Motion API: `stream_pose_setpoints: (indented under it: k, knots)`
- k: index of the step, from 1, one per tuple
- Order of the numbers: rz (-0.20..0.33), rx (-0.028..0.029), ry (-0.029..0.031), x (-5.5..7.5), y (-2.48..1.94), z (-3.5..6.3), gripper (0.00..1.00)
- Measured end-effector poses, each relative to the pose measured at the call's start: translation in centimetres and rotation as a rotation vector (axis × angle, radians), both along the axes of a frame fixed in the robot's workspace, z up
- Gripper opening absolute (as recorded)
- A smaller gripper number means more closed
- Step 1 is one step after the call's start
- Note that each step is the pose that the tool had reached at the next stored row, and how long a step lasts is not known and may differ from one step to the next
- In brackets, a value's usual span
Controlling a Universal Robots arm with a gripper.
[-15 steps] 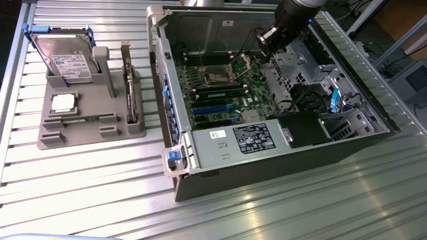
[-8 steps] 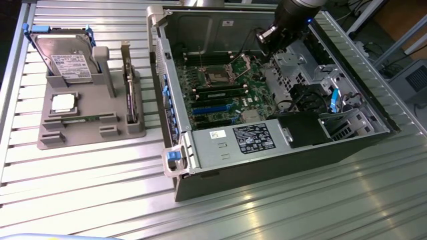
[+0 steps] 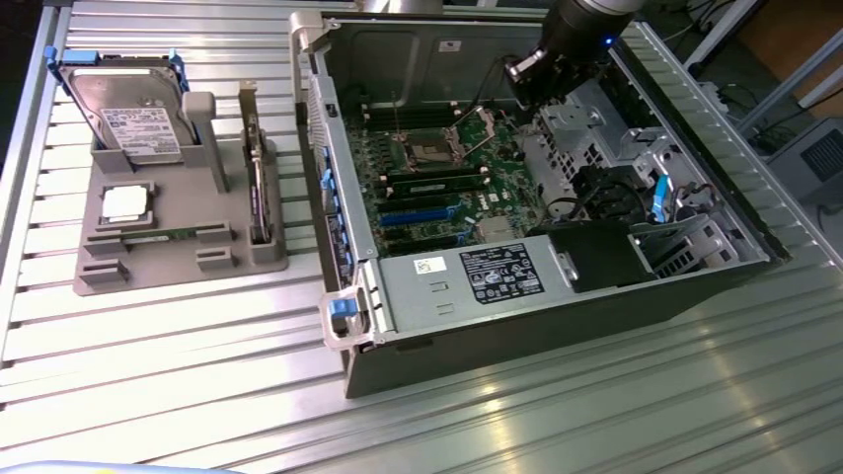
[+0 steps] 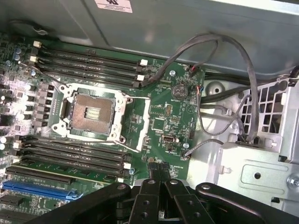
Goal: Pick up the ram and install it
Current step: 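Press down the ram until it locks into place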
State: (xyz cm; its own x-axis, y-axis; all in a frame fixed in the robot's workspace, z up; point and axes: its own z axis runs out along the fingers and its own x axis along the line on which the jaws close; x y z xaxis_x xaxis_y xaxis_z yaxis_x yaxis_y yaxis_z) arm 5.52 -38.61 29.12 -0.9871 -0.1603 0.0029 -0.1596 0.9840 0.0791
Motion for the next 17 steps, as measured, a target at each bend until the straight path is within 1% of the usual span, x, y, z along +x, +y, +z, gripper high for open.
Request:
stream_pose_setpoints:
  k: [3,4,6,10,12,17]
  knots:
    - [-0.03,0.0,0.0,0.0,0.0,0.0,0.11]
    - [-0.054,-0.0001,0.0,0.0,0.0,0.0,0.11]
    - [-0.081,0.0,0.0,0.0,0.0,0.0,0.11]
    - [-0.119,0.0,0.0001,0.0,0.0,-0.01,0.11]
    - [-0.13,0.0,0.0001,0.0,0.0,-0.01,0.11]
    - [-0.13,0.0,0.0,0.0,0.0,-0.01,0.11]
